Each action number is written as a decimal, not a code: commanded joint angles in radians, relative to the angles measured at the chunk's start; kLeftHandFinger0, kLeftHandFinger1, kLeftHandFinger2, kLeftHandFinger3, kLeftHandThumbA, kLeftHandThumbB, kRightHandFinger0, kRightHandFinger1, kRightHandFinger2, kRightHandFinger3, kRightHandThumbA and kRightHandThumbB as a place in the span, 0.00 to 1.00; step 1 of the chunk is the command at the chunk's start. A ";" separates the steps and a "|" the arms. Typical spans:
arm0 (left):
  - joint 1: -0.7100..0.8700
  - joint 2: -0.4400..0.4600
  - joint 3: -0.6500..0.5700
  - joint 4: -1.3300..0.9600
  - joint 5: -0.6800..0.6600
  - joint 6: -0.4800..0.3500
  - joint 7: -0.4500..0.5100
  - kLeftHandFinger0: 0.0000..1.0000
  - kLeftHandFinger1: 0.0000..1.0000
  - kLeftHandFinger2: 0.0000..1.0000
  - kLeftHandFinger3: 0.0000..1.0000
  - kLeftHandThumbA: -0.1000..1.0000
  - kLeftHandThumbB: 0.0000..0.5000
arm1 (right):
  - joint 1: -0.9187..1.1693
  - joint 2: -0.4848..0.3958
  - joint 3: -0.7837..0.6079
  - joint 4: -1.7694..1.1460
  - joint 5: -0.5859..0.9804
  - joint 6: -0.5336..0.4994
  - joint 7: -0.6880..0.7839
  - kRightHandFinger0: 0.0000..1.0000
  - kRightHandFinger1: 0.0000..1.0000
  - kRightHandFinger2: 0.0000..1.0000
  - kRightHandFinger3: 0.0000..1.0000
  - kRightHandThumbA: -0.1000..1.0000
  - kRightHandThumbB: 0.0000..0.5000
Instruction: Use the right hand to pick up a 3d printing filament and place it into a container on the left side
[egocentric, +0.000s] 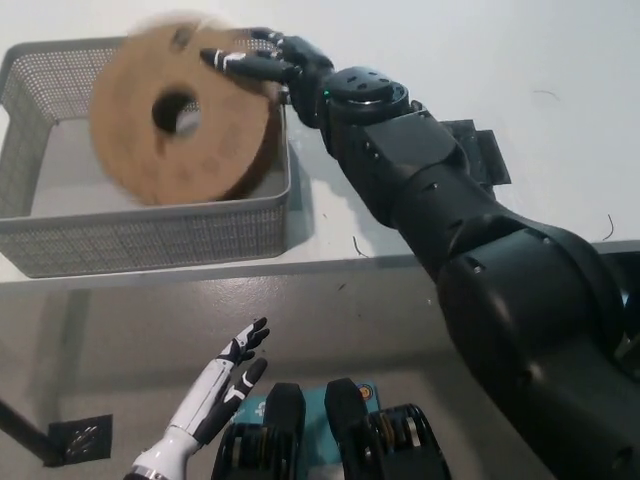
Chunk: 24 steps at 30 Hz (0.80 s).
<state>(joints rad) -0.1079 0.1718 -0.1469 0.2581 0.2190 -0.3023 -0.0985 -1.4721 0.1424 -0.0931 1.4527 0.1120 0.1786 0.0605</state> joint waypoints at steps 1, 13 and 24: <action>-0.016 0.009 -0.007 -0.030 -0.017 -0.010 -0.023 1.00 1.00 1.00 1.00 1.00 0.36 | -0.099 0.044 0.020 -0.030 0.000 -0.053 0.185 1.00 1.00 1.00 1.00 0.67 1.00; -0.025 0.014 -0.012 -0.027 -0.023 -0.004 -0.040 1.00 1.00 1.00 1.00 1.00 0.35 | -0.261 -0.065 -0.081 -0.088 0.074 -0.180 0.206 1.00 1.00 1.00 1.00 0.88 1.00; -0.023 0.018 -0.009 -0.024 -0.019 -0.011 -0.034 1.00 1.00 1.00 1.00 1.00 0.35 | -0.274 -0.378 -0.055 -0.359 0.047 -0.155 0.330 1.00 1.00 1.00 1.00 0.93 0.91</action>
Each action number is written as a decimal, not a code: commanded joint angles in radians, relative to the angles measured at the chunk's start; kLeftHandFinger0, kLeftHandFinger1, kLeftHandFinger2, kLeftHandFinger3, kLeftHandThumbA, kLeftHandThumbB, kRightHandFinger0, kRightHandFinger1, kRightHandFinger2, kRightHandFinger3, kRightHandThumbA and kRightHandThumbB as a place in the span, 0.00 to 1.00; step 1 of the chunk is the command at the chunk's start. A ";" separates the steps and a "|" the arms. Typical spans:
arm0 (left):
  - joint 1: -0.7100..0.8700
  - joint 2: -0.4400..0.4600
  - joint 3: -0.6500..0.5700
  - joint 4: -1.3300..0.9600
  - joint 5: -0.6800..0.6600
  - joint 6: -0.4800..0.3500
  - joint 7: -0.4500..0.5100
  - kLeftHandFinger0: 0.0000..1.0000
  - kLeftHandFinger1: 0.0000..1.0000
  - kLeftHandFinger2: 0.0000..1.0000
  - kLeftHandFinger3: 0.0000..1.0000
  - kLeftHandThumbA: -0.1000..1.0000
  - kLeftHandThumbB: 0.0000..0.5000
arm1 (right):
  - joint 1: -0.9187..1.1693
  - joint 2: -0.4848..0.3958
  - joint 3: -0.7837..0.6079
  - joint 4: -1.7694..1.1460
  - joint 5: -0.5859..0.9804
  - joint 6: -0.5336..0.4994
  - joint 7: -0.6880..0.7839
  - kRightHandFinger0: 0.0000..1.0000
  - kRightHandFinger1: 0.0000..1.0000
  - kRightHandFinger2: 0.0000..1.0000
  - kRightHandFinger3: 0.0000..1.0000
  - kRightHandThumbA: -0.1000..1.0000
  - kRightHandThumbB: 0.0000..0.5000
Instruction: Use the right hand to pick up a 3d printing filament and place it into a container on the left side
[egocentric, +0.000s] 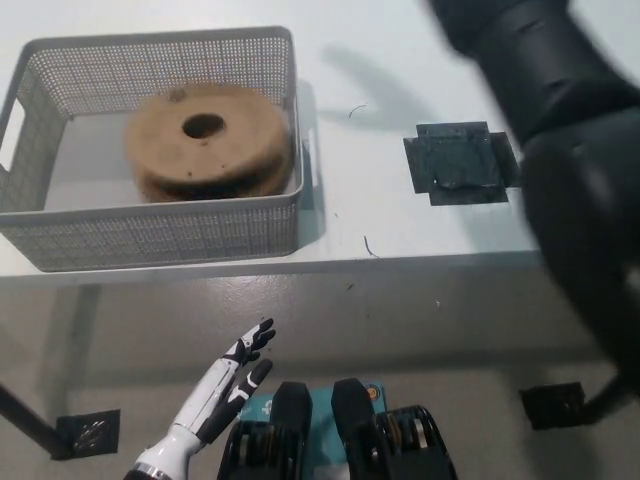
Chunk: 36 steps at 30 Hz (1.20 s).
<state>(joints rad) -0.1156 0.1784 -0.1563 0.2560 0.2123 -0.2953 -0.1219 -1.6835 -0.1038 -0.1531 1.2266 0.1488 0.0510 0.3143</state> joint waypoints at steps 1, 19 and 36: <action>-0.018 0.009 0.001 -0.019 -0.016 -0.023 -0.011 1.00 1.00 1.00 1.00 1.00 0.35 | -0.057 -0.150 0.012 -0.165 0.008 -0.011 0.088 1.00 1.00 1.00 1.00 0.94 0.91; -0.028 -0.001 -0.002 0.008 0.006 -0.047 0.011 1.00 1.00 1.00 1.00 1.00 0.34 | 0.593 -0.306 -0.018 -1.510 0.099 0.240 0.062 1.00 1.00 1.00 1.00 1.00 0.78; -0.037 -0.006 -0.006 0.019 0.014 -0.059 0.015 1.00 1.00 1.00 1.00 1.00 0.45 | 1.148 -0.094 0.161 -2.012 0.007 0.099 0.037 1.00 1.00 1.00 1.00 1.00 0.85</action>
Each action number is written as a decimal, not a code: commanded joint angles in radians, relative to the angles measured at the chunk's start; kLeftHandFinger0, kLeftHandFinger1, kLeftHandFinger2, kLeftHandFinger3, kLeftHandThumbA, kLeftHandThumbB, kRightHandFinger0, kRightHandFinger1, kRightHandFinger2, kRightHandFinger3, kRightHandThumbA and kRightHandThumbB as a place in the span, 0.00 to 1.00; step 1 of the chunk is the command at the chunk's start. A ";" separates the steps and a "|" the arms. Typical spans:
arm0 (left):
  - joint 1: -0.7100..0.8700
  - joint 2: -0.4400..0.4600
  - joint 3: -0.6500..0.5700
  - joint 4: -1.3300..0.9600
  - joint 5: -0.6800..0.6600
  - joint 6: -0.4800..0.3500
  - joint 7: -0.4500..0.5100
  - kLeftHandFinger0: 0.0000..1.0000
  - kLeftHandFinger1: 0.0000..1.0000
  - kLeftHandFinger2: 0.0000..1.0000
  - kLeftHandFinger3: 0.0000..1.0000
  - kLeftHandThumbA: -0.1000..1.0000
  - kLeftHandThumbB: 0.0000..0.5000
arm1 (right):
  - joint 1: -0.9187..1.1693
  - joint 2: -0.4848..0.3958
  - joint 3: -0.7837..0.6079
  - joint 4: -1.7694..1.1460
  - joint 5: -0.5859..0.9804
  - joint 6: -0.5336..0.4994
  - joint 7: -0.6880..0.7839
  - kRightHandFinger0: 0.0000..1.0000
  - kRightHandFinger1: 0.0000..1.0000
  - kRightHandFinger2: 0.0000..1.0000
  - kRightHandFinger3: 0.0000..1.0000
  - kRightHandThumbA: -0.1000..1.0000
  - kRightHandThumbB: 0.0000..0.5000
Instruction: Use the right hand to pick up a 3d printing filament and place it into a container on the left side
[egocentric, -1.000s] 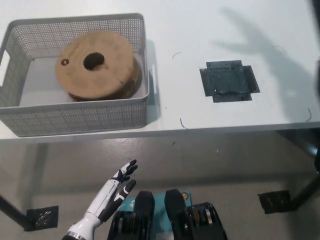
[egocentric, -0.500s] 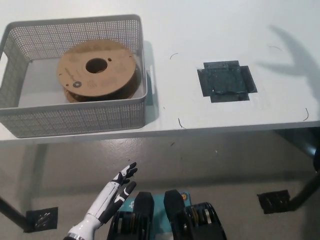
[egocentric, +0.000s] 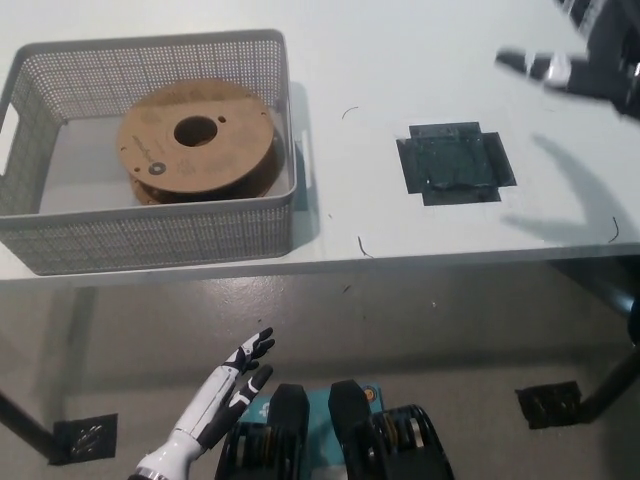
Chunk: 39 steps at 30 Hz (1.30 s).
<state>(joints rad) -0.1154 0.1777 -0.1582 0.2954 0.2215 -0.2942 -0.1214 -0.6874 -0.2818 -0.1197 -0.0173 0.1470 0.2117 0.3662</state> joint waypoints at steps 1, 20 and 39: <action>-0.035 -0.006 -0.003 -0.020 0.002 -0.061 0.015 1.00 1.00 1.00 1.00 1.00 0.47 | 0.180 0.091 0.142 -0.800 -0.003 -0.042 -0.013 1.00 1.00 1.00 1.00 1.00 0.89; -0.040 -0.017 0.001 -0.007 0.013 -0.086 0.038 1.00 1.00 1.00 1.00 1.00 0.53 | 0.700 0.194 0.247 -0.477 -0.117 -0.360 -0.045 1.00 1.00 1.00 1.00 1.00 0.60; -0.042 -0.015 0.009 -0.011 0.042 -0.073 0.061 1.00 1.00 1.00 1.00 1.00 0.53 | 0.564 0.176 0.219 0.242 -0.242 -0.569 -0.168 1.00 1.00 1.00 1.00 1.00 0.42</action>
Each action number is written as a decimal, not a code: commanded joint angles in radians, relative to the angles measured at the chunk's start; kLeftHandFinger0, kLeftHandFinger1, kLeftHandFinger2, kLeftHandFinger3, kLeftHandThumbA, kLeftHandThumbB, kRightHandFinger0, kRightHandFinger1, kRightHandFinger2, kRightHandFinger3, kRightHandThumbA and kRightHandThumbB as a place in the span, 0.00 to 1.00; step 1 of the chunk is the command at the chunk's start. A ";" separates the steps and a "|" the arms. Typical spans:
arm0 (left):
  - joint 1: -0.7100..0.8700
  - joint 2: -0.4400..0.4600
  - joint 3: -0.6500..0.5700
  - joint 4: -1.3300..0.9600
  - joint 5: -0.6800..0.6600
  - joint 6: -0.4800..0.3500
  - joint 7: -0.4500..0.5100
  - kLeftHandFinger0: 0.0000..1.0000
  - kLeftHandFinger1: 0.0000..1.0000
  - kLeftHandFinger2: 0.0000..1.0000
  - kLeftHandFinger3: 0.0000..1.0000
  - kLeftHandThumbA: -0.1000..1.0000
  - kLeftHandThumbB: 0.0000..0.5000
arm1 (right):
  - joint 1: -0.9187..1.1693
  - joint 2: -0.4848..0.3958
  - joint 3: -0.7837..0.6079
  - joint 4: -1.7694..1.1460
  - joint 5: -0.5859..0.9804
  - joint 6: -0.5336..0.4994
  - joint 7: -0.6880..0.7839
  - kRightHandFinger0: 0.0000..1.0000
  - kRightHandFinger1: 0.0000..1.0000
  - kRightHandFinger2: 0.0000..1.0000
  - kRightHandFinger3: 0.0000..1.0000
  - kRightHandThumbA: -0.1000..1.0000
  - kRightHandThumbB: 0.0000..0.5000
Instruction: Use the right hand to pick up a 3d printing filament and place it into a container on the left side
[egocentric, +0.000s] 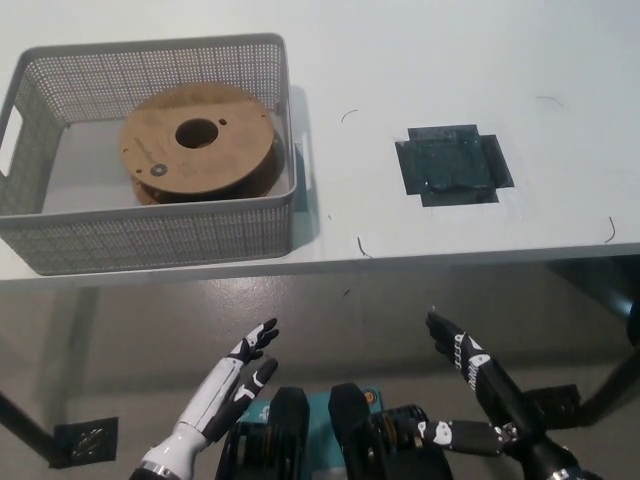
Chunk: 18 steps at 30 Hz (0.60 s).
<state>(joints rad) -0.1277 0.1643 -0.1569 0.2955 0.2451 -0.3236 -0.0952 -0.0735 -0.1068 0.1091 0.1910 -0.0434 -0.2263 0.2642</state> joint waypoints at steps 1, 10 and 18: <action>-0.035 -0.002 0.007 -0.005 0.026 -0.049 0.043 1.00 1.00 1.00 1.00 1.00 0.52 | -0.056 0.003 -0.012 0.042 -0.044 -0.128 -0.067 1.00 1.00 1.00 1.00 1.00 0.40; 0.010 -0.020 0.018 -0.026 0.037 -0.044 0.077 1.00 1.00 1.00 1.00 1.00 0.39 | -0.062 -0.005 0.014 0.061 -0.076 -0.098 -0.069 1.00 1.00 1.00 1.00 1.00 0.34; 0.025 -0.023 0.024 -0.015 0.039 -0.067 0.097 1.00 1.00 1.00 1.00 1.00 0.35 | -0.057 -0.003 0.030 0.047 -0.082 -0.084 -0.069 1.00 1.00 1.00 1.00 1.00 0.32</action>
<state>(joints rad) -0.1013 0.1473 -0.1457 0.2933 0.2719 -0.3388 -0.0445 -0.1133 -0.1086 0.1309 0.2581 -0.1084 -0.2746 0.2114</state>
